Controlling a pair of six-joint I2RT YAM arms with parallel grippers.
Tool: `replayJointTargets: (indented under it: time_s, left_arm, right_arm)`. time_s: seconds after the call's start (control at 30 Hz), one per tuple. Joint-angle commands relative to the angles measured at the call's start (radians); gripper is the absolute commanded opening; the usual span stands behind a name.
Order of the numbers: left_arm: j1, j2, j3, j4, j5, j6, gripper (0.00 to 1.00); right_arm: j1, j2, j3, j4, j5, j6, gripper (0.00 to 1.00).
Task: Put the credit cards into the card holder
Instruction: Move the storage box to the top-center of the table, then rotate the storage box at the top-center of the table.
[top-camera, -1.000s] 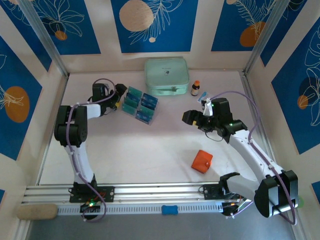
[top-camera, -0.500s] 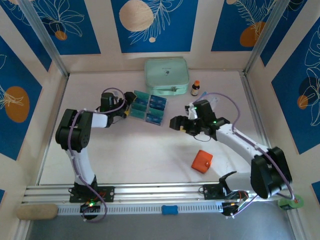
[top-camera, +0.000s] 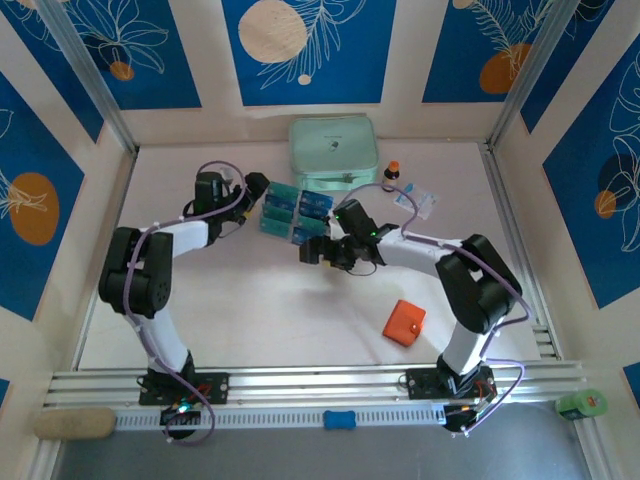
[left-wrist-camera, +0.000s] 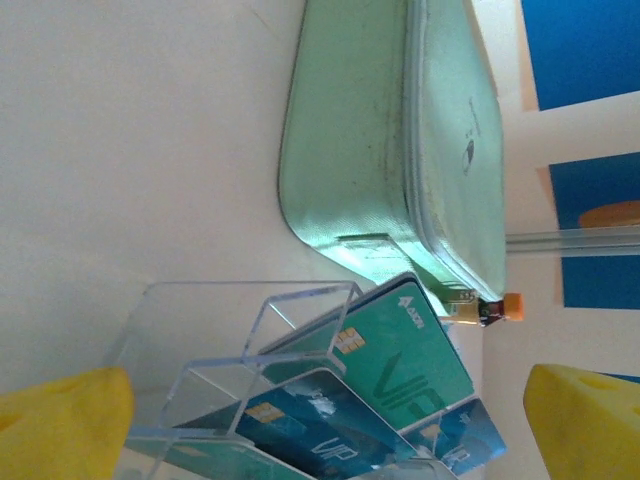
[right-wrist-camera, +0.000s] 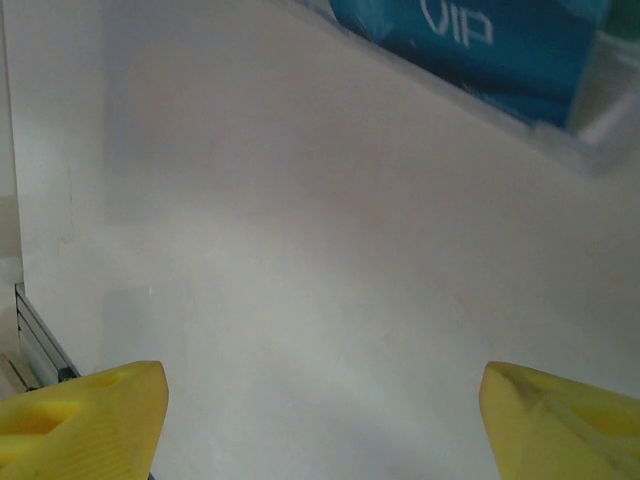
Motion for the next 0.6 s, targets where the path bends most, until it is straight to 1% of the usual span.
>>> replayJointTargets:
  time_s: [0.0, 0.2, 0.57]
  left_arm:
    - [0.012, -0.002, 0.063, -0.171, -0.041, 0.115, 1.0]
    - [0.013, 0.045, 0.119, -0.257, -0.048, 0.175, 1.0]
    - [0.006, 0.108, 0.141, -0.245, -0.017, 0.179, 1.0]
  right_arm:
    - [0.009, 0.052, 0.056, 0.019, 0.012, -0.007, 0.81]
    - [0.023, 0.113, 0.115, 0.016, 0.055, -0.035, 0.81]
    - [0.021, 0.164, 0.157, -0.011, 0.164, -0.096, 0.81]
